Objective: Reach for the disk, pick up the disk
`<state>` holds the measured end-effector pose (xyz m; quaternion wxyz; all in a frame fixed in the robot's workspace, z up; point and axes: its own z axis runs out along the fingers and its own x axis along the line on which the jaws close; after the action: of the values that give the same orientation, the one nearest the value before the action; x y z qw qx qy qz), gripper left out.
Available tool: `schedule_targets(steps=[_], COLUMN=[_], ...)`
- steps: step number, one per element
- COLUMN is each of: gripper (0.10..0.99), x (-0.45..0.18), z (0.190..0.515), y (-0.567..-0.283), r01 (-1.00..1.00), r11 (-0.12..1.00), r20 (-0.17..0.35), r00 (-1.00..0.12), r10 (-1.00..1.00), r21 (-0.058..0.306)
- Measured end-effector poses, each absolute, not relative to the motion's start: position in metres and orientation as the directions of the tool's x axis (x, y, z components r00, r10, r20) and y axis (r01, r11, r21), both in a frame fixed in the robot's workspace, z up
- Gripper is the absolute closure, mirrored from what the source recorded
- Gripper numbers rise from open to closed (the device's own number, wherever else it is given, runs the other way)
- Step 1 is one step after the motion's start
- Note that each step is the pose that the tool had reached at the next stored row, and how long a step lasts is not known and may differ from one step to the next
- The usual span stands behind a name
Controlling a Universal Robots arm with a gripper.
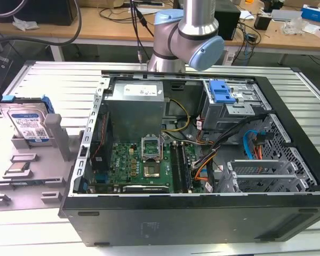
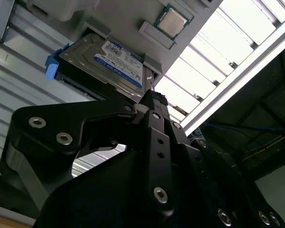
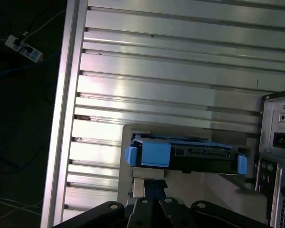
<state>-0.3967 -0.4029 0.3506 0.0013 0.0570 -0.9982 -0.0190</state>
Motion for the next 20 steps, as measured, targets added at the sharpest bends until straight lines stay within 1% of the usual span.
schedule_targets(steps=[20], gripper=[0.980], x=[-0.3967], z=[0.3505], y=[-0.4029], r01=[-0.214], r11=[0.976], r20=[0.000], r00=[-0.977], r10=[-0.214], r21=[0.038])
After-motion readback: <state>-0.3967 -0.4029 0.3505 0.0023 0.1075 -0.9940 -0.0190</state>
